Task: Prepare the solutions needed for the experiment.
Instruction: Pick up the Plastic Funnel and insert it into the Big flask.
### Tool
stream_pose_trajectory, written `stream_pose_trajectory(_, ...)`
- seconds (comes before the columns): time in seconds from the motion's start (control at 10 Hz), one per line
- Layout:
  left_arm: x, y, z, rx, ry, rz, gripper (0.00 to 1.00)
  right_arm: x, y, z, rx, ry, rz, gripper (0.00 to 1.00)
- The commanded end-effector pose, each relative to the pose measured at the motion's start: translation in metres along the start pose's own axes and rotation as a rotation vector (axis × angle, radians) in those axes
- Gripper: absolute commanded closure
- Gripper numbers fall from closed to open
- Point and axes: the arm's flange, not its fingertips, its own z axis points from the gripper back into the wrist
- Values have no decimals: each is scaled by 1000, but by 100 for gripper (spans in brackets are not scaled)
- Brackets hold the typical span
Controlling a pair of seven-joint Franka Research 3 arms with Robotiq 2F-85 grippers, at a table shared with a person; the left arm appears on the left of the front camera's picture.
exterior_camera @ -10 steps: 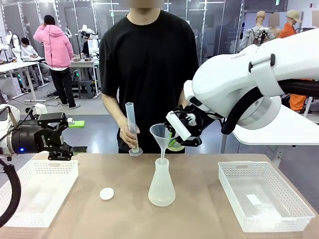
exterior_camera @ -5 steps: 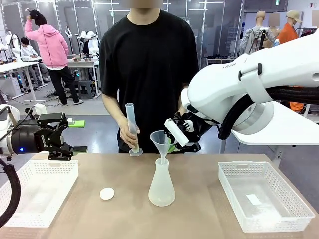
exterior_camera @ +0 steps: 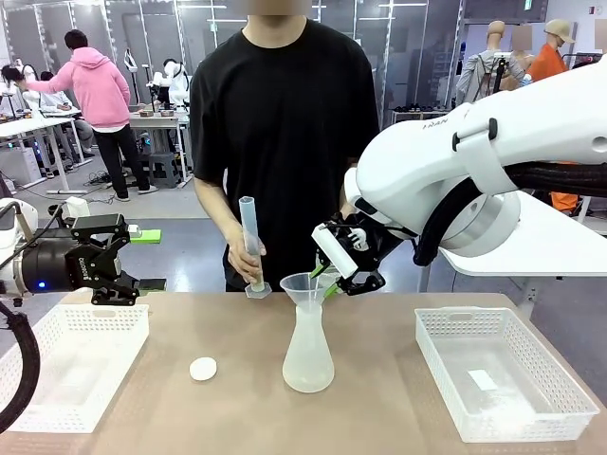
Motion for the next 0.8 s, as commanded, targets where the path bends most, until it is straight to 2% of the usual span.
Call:
stream_pose_trajectory(0.0, 0, -3, -2, -19, -7, 13, 0, -3, 2, 1, -31, -18, 21, 56)
stream_pose_trajectory(0.7, 0, -3, -2, -19, -7, 13, 0, 6, 9, 26, 14, -6, 2, 56)
